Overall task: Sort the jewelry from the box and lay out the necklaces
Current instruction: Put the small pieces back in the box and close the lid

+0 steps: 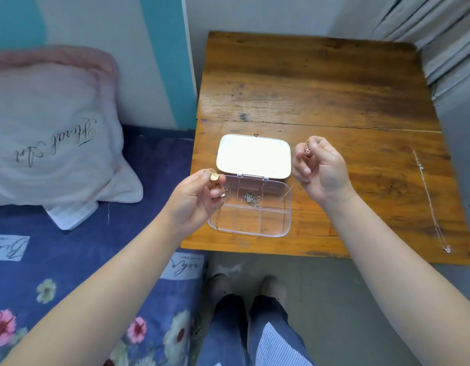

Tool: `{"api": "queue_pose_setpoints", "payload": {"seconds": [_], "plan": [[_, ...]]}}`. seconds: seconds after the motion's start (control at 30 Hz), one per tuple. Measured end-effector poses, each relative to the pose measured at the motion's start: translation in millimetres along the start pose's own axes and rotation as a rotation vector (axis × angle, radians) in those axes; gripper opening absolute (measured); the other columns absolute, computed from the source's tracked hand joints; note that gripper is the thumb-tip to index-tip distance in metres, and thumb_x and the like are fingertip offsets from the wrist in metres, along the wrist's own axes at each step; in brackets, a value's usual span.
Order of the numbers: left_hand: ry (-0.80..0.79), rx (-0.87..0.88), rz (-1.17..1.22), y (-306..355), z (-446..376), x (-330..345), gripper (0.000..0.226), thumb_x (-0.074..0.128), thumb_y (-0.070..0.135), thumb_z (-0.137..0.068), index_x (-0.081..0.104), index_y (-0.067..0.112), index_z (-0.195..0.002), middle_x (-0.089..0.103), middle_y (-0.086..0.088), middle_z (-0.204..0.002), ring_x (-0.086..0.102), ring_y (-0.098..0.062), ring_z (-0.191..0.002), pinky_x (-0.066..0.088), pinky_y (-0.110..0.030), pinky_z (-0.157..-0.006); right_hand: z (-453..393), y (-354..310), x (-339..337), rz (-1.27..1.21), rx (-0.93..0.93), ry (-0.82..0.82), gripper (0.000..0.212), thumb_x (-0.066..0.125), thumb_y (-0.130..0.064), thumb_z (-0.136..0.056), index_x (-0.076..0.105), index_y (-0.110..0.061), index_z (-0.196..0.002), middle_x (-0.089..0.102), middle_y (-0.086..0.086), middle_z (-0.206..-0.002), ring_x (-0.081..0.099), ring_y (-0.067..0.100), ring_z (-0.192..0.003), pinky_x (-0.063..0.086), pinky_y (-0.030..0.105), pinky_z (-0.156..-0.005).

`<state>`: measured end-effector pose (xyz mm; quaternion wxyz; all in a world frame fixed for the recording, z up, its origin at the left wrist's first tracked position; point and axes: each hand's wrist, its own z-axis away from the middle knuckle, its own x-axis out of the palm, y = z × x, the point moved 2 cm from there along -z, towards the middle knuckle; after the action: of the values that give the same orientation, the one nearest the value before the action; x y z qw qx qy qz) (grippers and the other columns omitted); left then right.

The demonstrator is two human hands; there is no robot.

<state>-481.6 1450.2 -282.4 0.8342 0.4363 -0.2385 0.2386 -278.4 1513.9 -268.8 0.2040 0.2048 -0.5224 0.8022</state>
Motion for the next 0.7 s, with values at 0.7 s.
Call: {"api": "queue_pose_setpoints", "payload": {"seconds": [0.7], "plan": [[-0.029, 0.03, -0.13, 8.5, 1.0, 12.8, 0.039, 0.025, 0.01, -0.102, 0.047, 0.013, -0.07, 0.063, 0.008, -0.06, 0.046, -0.002, -0.042, 0.039, -0.013, -0.043, -0.9, -13.0, 9.5, 0.031, -0.017, -0.015, 0.031, 0.029, -0.007, -0.097, 0.038, -0.016, -0.069, 0.059, -0.005, -0.046, 0.035, 0.006, -0.028, 0.02, 0.009, -0.036]]}}
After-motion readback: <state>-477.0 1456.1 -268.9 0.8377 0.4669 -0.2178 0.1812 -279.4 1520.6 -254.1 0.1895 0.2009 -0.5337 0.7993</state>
